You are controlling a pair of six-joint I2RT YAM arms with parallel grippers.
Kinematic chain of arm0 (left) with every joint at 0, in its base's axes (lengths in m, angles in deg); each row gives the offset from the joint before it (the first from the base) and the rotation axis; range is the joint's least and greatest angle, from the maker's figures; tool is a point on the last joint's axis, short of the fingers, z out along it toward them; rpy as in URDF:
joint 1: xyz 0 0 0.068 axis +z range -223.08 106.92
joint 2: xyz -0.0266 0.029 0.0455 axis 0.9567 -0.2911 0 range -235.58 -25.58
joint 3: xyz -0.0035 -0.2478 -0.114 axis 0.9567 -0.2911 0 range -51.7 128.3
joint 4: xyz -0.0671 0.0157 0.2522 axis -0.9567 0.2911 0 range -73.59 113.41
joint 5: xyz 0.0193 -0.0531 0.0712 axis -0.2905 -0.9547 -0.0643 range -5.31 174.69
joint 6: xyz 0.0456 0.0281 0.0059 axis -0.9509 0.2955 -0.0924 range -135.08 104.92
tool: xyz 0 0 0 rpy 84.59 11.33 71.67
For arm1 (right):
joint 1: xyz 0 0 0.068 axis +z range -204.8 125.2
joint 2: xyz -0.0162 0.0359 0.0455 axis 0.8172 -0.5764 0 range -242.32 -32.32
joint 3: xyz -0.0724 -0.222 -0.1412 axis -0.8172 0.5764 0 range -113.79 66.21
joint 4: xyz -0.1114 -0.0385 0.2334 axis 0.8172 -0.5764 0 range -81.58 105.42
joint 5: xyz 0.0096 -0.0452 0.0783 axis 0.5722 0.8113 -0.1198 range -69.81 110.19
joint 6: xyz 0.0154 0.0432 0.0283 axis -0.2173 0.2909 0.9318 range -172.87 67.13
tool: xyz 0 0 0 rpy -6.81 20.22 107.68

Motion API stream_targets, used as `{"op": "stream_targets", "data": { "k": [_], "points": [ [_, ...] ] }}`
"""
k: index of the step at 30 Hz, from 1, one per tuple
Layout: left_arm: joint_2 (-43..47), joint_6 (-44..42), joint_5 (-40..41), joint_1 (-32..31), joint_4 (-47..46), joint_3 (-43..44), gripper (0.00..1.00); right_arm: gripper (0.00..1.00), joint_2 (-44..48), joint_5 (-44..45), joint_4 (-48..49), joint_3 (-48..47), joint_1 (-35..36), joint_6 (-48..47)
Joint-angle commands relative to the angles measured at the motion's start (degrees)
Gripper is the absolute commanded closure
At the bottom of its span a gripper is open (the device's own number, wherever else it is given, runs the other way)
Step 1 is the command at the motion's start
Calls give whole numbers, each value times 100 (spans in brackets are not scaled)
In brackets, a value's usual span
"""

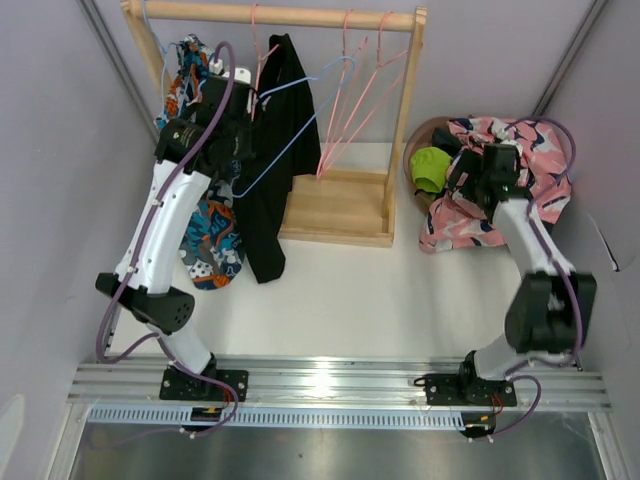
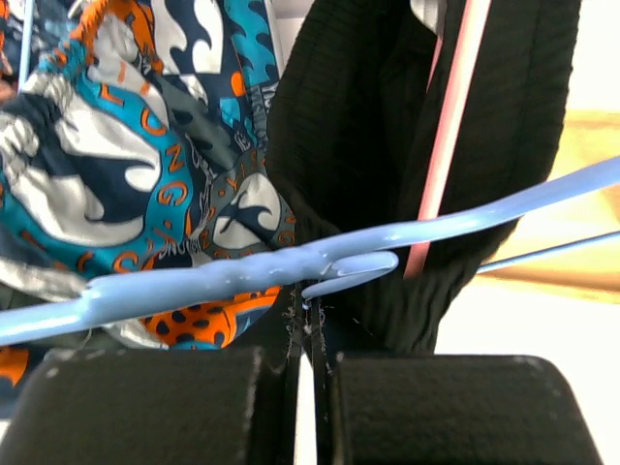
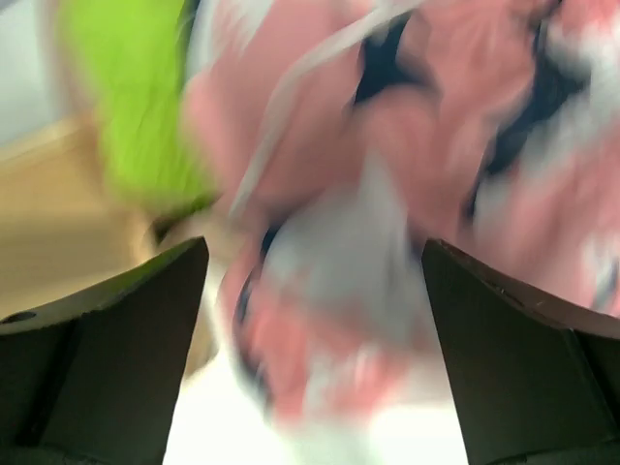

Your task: Remove the shorts from the hanger

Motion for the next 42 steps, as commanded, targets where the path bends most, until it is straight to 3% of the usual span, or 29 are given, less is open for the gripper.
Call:
{"op": "stream_targets", "data": {
  "k": [1,7,11,18,21,27,35,42],
  "points": [
    [-267,116,327,48,45,542,100,1,2075,18,677,730,213,191],
    [-452,213,1618,56,387,692,100,1,4300,-473,-175,1909,521,226],
    [-409,537,1691,197,590,859,100,1,5147,-623,-676,2121,863,209],
    [-680,1188,1305,206,722,1694,100,2,5640,-614,-1423,2086,1250,121],
    [-751,1530,736,197,338,1721,100,2,5816,-614,-1599,1963,1303,86],
    [-760,1900,479,-163,-393,1791,100,2,6176,-667,-1960,1831,1312,42],
    [-190,1734,689,-734,-1070,1527,100,2,6414,-684,-2022,2112,1312,77],
    [224,1427,505,-1033,-993,1440,100,2,6502,-903,-1908,2323,1321,218]
  ]
}}
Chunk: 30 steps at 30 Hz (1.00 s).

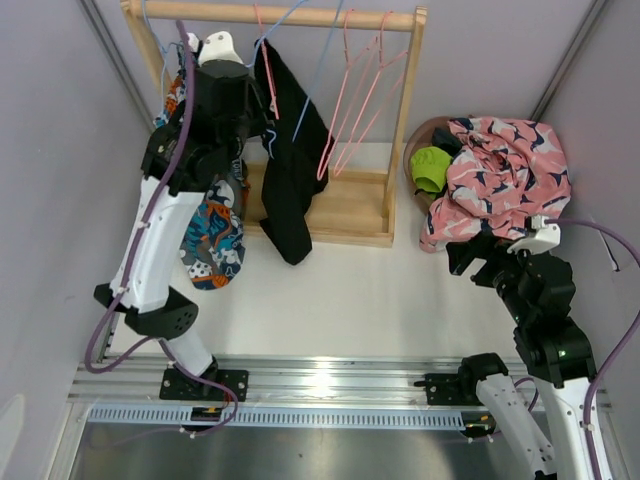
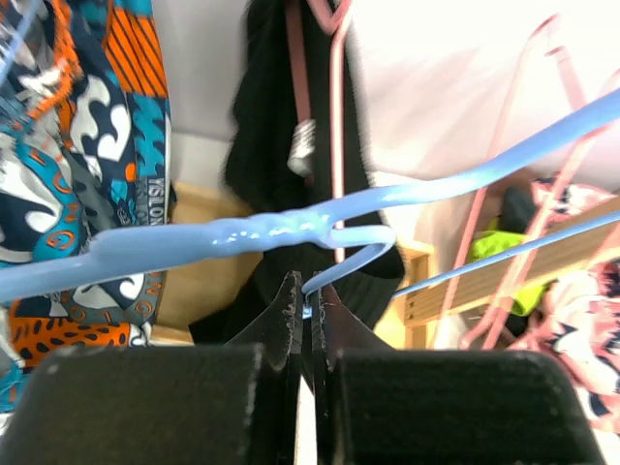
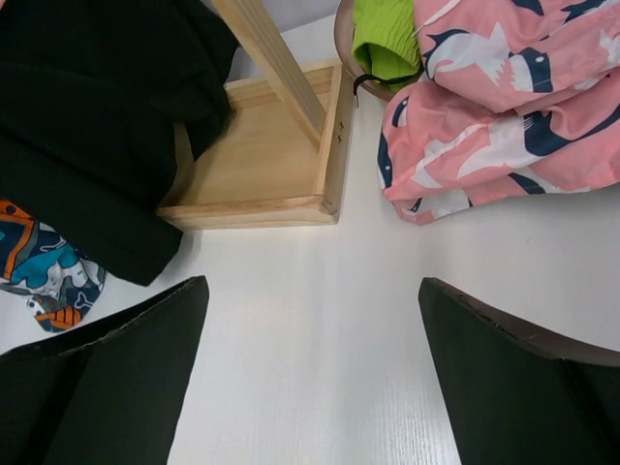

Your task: Remove the shorts from the hanger

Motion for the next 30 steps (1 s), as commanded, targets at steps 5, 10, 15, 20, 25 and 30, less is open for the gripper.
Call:
{"op": "stream_targets", "data": {
  "k": [5,10,15,20,25,30],
  "points": [
    [431,-229,35,-240,-2,-862,100,3,142,-511,193,39,33,83],
    [941,-159,447,-399,419,-1594,100,2,274,-1330,334,-84,33,-23],
    [758,156,1730,-390,1587,-1261,100,2,309,-1435,211,-181,33,-76],
    [538,693,1697,-303,2318,-1374,100,2,476,-1409,105,-172,16,-49],
    [266,1019,1626,-223,2318,-1393,100,2,573,-1391,-192,-338,7,-163],
    [-402,1194,977,277,2318,-734,100,2,669,-1216,-518,-585,16,-366]
  ]
}}
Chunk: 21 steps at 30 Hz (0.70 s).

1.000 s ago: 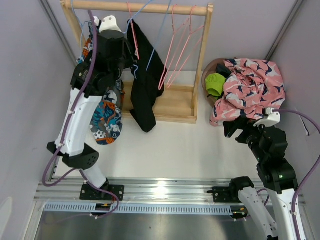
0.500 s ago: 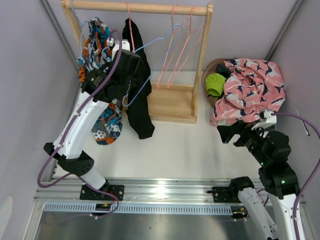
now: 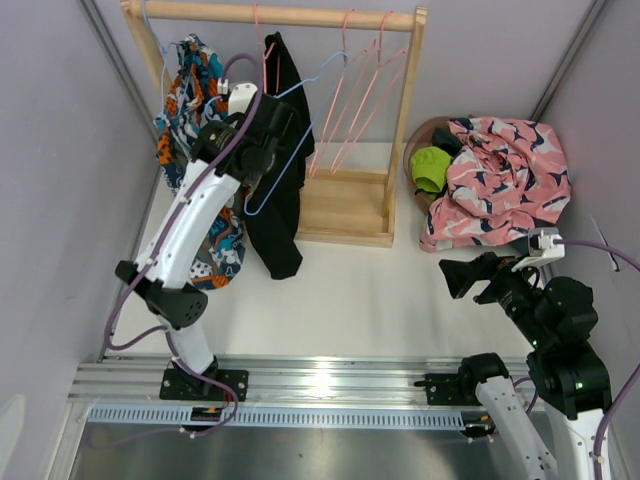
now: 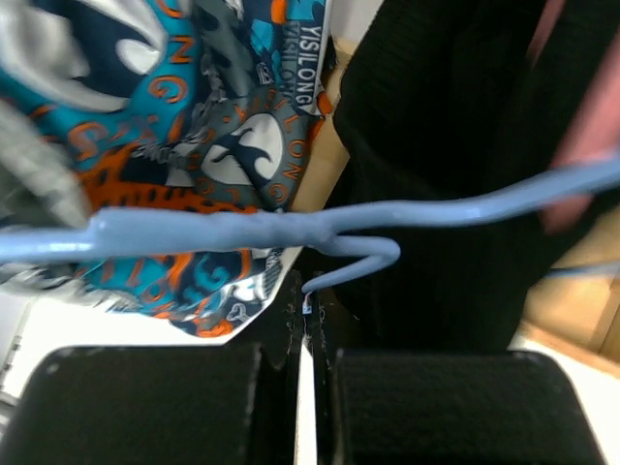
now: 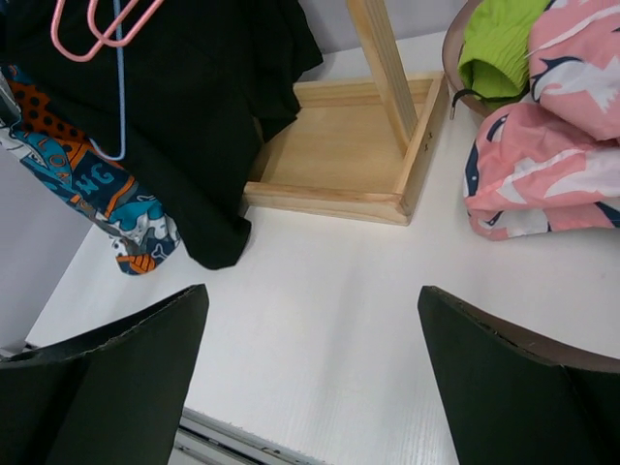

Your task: Remove the shorts from the hanger

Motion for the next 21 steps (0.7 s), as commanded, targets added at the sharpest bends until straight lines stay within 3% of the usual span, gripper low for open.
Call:
{"op": "stream_targets", "data": {
  "k": [1,10,16,21],
  "points": [
    [-335,407,-514,422,609,519,100,2,108,100,-267,-353,-2,-254],
    [-669,838,-1745,914,12,1547,100,1,222,39,-259,-284,-19,-299],
    [-626,1111,-2606,1170,-629,1636,100,1,196,-84,-276,-327,-81,-386],
    [-336,1164,-2626,1029,-990,1513,100,1,257,-32,-408,-248,-133,-404]
  ]
}}
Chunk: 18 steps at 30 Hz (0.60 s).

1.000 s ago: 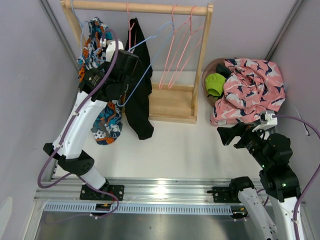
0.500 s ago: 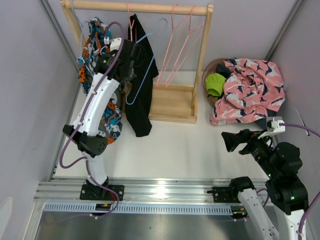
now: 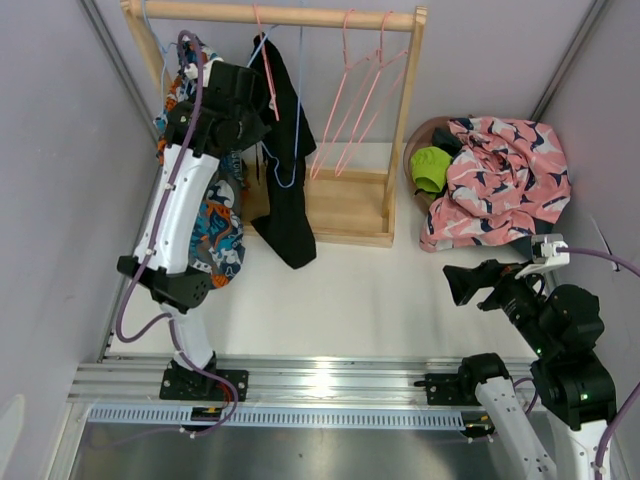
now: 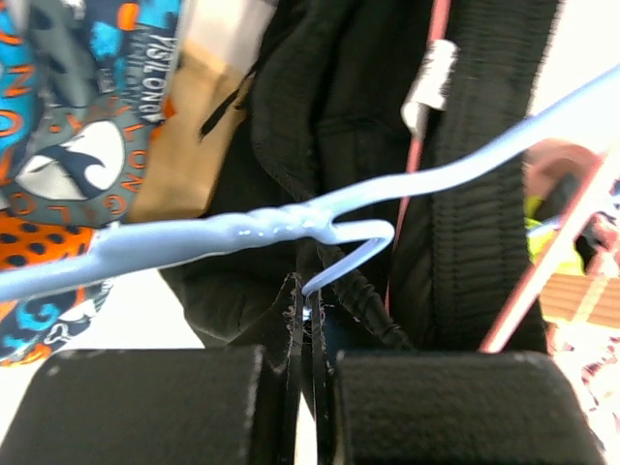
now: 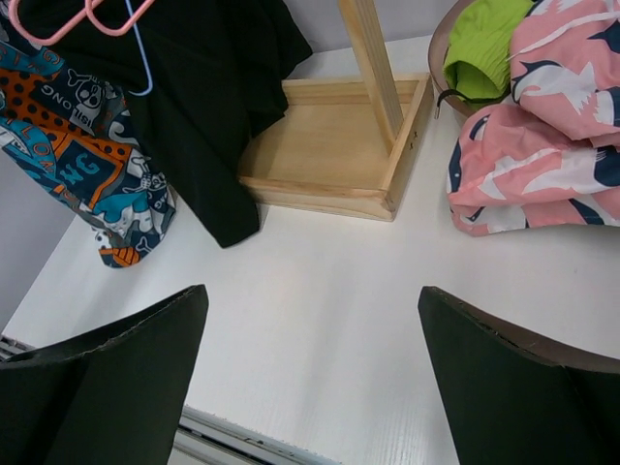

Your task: Remove the shorts from the hanger

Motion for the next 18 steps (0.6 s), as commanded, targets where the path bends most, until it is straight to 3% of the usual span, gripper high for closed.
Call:
{"op": "stream_targets", "data": {
  "k": [1,12,18],
  "points": [
    [527,128,-197,-168,-595,73,100,1,132,-82,-48,7,-53,-85],
    [2363,-294,260,-599,-253,-1052,100,1,203,-152,84,175,-158,-85],
    [2752,-505,147,-626,-208,-1176,100,1,273,-161,67,175,-229,-85]
  ]
}}
